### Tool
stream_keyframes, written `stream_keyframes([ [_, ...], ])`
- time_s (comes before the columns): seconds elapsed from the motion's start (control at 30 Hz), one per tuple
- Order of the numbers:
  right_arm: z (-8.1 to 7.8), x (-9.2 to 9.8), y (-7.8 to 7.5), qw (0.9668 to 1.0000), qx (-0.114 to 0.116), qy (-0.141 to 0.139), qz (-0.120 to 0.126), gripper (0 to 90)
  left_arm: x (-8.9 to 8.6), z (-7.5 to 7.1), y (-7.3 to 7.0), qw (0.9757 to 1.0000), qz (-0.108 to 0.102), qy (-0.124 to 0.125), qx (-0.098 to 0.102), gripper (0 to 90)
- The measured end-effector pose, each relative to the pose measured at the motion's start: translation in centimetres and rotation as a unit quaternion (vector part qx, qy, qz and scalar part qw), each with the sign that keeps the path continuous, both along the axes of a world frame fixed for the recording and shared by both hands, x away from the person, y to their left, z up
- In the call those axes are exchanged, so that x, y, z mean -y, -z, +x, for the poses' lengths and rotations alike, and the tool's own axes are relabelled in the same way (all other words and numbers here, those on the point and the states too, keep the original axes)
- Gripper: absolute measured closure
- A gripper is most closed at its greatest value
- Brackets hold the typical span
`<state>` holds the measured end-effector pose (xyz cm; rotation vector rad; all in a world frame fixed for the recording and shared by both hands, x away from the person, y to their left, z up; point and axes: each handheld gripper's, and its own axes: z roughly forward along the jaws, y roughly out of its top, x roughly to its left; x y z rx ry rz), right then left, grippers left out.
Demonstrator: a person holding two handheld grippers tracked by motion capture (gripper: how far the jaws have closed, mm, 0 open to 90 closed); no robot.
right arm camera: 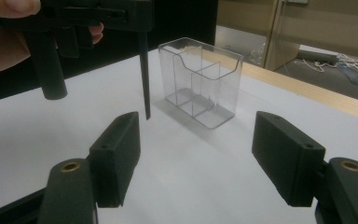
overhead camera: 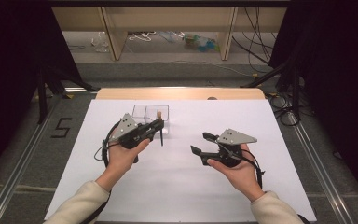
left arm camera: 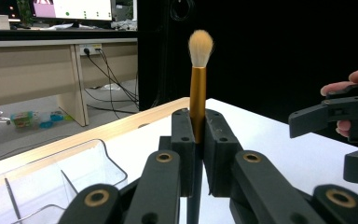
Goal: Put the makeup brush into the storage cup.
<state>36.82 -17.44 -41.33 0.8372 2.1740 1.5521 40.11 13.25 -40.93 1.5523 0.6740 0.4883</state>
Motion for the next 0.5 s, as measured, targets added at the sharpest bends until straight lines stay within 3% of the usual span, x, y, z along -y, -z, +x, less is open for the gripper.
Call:
stream_keyframes([
  [0.27, -0.5, 0.8, 0.1, 1.0000, 0.002, 0.008, -0.004, 32.4, -0.2, 0.1, -0.1, 1.0000, 0.003, -0.001, 0.004, 83.5],
  [0.3, -0.6, 0.8, 0.2, 1.0000, 0.003, 0.004, 0.005, 32.3, -0.2, 0.1, -0.1, 1.0000, 0.000, -0.003, 0.001, 83.5],
  [0.5, -1.0, 1.4, 0.0, 0.9999, 0.005, 0.013, -0.005, 32.1, -0.5, 0.2, -0.2, 1.0000, 0.003, -0.006, 0.005, 83.5],
])
